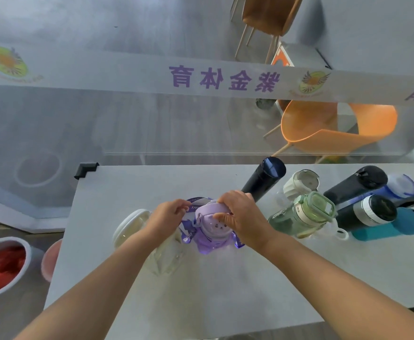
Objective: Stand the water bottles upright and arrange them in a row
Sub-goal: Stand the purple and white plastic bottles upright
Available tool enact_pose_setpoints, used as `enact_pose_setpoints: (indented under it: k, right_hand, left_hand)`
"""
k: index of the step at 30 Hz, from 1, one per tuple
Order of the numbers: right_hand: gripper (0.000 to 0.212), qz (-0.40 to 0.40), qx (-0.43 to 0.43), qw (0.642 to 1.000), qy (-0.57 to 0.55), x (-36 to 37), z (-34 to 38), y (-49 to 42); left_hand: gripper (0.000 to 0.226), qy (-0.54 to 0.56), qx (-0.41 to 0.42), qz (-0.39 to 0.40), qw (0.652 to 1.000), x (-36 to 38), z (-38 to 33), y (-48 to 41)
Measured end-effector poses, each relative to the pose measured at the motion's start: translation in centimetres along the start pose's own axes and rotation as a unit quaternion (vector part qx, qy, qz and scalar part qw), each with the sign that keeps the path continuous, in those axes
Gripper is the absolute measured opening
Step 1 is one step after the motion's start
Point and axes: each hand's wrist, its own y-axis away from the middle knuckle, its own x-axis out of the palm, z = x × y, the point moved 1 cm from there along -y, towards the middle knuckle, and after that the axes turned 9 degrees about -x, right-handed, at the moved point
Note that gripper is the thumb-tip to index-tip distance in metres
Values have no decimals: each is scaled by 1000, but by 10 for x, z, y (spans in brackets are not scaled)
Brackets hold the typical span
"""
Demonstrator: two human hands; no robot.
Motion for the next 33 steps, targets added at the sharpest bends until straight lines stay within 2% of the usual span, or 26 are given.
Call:
enact_pose_setpoints:
  k: [4,9,15,20,24,27,31,33]
  right_hand:
    - [55,10,19,1000,0,-2,2,-7]
    - [27,18,38,999,-5,-2,0,-21]
    - [28,27,65,997,-11,0,0,-31]
    - [23,-57,62,996,5,-5,-1,-40]
    - [33,-79,11,995,60,-1,7,-41]
    - [26,-96,-52,993,54,11,22,-27]
    - [14,-94,-145,984,49,31,43,2]
    - [10,-57,-161,985,25,41,48,14]
  left_hand:
    - [28,4,8,-15,1000,-6,-4,2]
    - [29,3,18,-29,999,-13,-9,6]
    - [30,0,7,-70,998,-24,-3,15]
    - [31,8,-7,-123,992,-42,18,29]
    - [25,12,-11,-197,980,-48,35,56]
    - [22,-8,-31,-235,971,-43,44,82]
    - [33,-111,13,-250,962,-20,56,104]
    - [44,-156,-1,-242,958,-6,62,107]
